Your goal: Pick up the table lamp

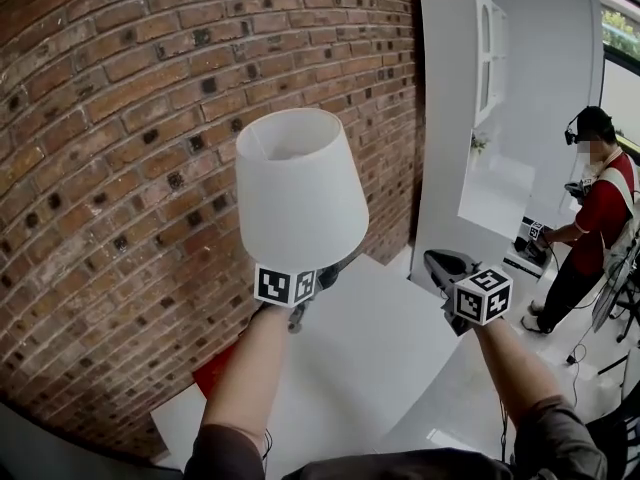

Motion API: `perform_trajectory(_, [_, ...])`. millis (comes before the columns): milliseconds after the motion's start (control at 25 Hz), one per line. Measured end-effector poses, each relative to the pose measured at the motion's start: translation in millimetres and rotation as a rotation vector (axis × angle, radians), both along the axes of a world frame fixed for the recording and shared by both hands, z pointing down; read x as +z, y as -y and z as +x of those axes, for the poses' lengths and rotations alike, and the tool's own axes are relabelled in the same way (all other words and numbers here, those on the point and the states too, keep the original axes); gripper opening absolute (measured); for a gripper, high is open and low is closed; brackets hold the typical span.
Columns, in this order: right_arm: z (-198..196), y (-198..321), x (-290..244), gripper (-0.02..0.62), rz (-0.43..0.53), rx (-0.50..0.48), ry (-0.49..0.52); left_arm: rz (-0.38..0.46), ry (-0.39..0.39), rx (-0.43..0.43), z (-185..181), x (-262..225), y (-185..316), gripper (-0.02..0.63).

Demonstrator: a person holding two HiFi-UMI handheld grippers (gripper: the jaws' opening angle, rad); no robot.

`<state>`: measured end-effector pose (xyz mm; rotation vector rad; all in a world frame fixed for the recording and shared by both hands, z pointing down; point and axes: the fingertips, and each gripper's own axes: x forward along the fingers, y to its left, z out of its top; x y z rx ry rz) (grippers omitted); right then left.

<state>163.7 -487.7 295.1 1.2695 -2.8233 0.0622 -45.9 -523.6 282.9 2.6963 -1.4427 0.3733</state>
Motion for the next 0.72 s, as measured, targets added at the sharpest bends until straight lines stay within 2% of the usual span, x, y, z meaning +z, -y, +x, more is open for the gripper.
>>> perform_trajectory(400, [3,-5,-52,-0.006,0.046,-0.007,0.009,0.042,0.001,0.052,27,-64,-5,0.155])
perform_trajectory(720, [9,-12,-82,-0.006,0.081,-0.006,-0.003,0.041,-0.025,0.063,34,-86,-11,0.155])
